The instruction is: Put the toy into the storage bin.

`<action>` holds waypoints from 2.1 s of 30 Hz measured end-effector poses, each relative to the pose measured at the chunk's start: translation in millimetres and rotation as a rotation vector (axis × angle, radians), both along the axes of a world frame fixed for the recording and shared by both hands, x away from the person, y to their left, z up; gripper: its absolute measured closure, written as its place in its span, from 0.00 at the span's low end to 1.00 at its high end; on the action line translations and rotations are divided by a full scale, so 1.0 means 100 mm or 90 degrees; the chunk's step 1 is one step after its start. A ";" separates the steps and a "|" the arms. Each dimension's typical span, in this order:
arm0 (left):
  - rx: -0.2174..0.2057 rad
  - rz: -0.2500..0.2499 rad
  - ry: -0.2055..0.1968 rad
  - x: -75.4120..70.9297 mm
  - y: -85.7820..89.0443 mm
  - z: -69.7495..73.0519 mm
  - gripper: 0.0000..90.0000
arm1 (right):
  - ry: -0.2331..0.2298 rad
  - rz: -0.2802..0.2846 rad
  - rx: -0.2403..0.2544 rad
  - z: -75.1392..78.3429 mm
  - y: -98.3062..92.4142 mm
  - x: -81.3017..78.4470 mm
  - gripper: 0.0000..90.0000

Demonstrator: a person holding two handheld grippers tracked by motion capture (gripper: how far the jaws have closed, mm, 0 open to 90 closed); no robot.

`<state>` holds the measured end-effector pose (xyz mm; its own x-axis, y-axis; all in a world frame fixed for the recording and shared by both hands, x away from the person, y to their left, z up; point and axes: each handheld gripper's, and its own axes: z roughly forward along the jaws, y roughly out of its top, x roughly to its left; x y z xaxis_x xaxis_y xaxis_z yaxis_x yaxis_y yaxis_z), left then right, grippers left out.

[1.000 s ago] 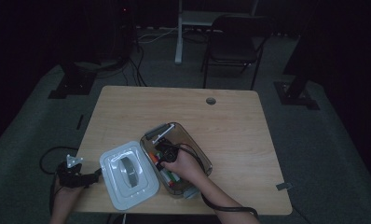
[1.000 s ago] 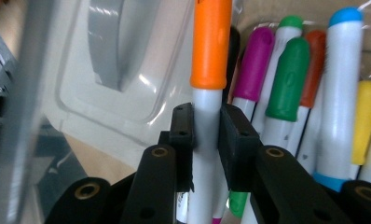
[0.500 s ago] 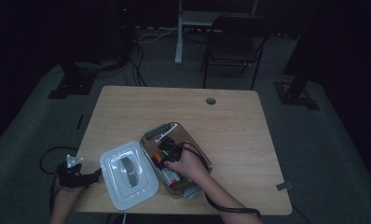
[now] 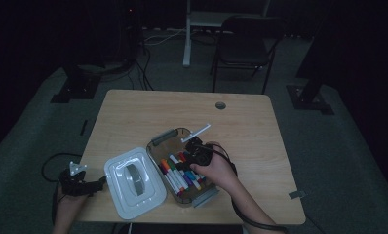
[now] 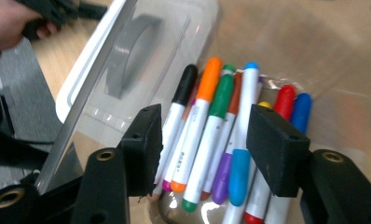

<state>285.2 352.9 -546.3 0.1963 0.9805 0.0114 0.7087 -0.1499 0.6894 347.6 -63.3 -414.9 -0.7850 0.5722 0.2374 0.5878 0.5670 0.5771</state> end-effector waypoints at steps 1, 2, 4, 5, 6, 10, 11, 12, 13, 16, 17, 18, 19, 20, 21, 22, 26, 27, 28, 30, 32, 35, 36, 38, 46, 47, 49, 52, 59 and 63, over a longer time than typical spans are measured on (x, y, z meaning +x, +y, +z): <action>0.000 0.000 0.000 0.00 0.00 0.00 0.02 | -0.009 -0.007 0.016 0.04 -0.08 -0.01 0.48; 0.000 0.000 0.000 0.00 0.00 0.00 0.02 | -0.009 -0.007 0.016 0.04 -0.08 -0.01 0.48; 0.000 0.000 0.000 0.00 0.00 0.00 0.02 | -0.015 -0.012 0.025 0.06 -0.14 -0.01 0.46; 0.000 0.000 0.000 0.00 0.00 0.00 0.02 | -0.029 -0.031 0.043 0.11 -0.29 -0.01 0.42; 0.000 0.000 0.000 0.00 0.00 0.00 0.02 | -0.030 -0.034 0.049 0.11 -0.33 -0.01 0.40; 0.000 0.000 0.000 0.00 0.00 0.00 0.02 | -0.042 -0.048 0.066 0.13 -0.48 -0.01 0.37; 0.000 0.000 0.000 0.00 0.00 0.00 0.02 | -0.047 -0.053 0.070 0.14 -0.52 -0.01 0.37; 0.000 0.000 0.000 0.00 0.00 0.00 0.02 | -0.051 -0.058 0.074 0.14 -0.58 -0.01 0.36; 0.000 0.000 0.001 0.00 0.00 0.00 0.02 | -0.053 -0.062 0.077 0.14 -0.61 -0.01 0.36; 0.000 0.000 0.000 0.00 0.00 0.00 0.02 | -0.063 -0.084 0.086 0.15 -0.75 -0.01 0.36; 0.000 0.000 0.000 0.00 0.00 0.00 0.02 | -0.067 -0.096 0.090 0.14 -0.84 -0.01 0.35; 0.000 0.000 0.000 0.00 0.00 0.00 0.02 | -0.067 -0.096 0.090 0.14 -0.84 -0.01 0.35; 0.000 0.000 0.000 0.00 0.00 0.00 0.02 | -0.071 -0.108 0.091 0.12 -0.92 -0.01 0.35; 0.000 0.000 0.000 0.00 0.00 0.00 0.02 | -0.071 -0.108 0.091 0.12 -0.92 -0.01 0.35; 0.000 0.000 0.000 0.00 0.00 0.00 0.02 | -0.072 -0.114 0.091 0.12 -0.95 -0.01 0.35; 0.001 -0.001 0.001 0.00 0.00 0.00 0.02 | -0.076 -0.124 0.092 0.11 -1.01 -0.01 0.35; 0.000 0.000 0.000 0.00 0.00 0.00 0.02 | -0.086 -0.157 0.090 0.05 -1.18 -0.01 0.35; -0.001 0.000 0.000 0.00 0.00 0.00 0.02 | -0.090 -0.166 0.087 0.03 -1.21 -0.01 0.35; -0.001 0.000 0.000 0.00 0.00 0.00 0.02 | -0.093 -0.170 0.081 0.00 -1.24 -0.01 0.35; 0.000 0.000 0.001 0.00 0.00 0.00 0.02 | -0.095 -0.189 0.081 -0.07 -1.33 -0.01 0.35; 0.000 0.000 0.001 0.00 0.00 0.00 0.02 | -0.098 -0.204 0.069 -0.14 -1.40 -0.01 0.36; -0.001 0.000 0.001 0.00 0.00 0.00 0.02 | -0.109 -0.233 0.055 -0.31 -1.50 -0.03 0.36; 0.000 0.000 0.001 0.00 0.00 0.00 0.02 | -0.109 -0.233 0.055 -0.31 -1.50 -0.03 0.36; 0.000 0.000 0.001 0.00 0.00 0.00 0.02 | -0.104 -0.234 0.058 -0.39 -1.54 -0.04 0.36; 0.000 0.000 0.001 0.00 0.00 0.00 0.02 | -0.128 -0.255 0.052 -0.68 -1.65 -0.08 0.37; 0.000 0.000 0.001 0.00 0.00 0.00 0.02 | -0.132 -0.259 0.051 -0.72 -1.67 -0.08 0.37; 0.000 0.000 0.001 0.00 0.00 0.00 0.02 | -0.130 -0.267 0.048 -0.81 -1.70 -0.08 0.37; 0.000 0.000 0.001 0.00 0.00 0.00 0.02 | -0.126 -0.278 0.028 -0.94 -1.74 -0.08 0.37; 0.000 0.000 0.001 0.00 0.00 0.00 0.02 | -0.150 -0.311 -0.010 -1.13 -1.82 -0.09 0.35; -0.001 0.000 0.001 0.00 0.00 0.00 0.02 | -0.146 -0.326 -0.018 -1.22 -1.87 -0.10 0.35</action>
<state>285.1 352.9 -546.2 0.1962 0.9805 0.0103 0.7096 -0.1492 0.6886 337.4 -250.2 -537.0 -0.4356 0.8973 0.0722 0.6531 0.2598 0.7113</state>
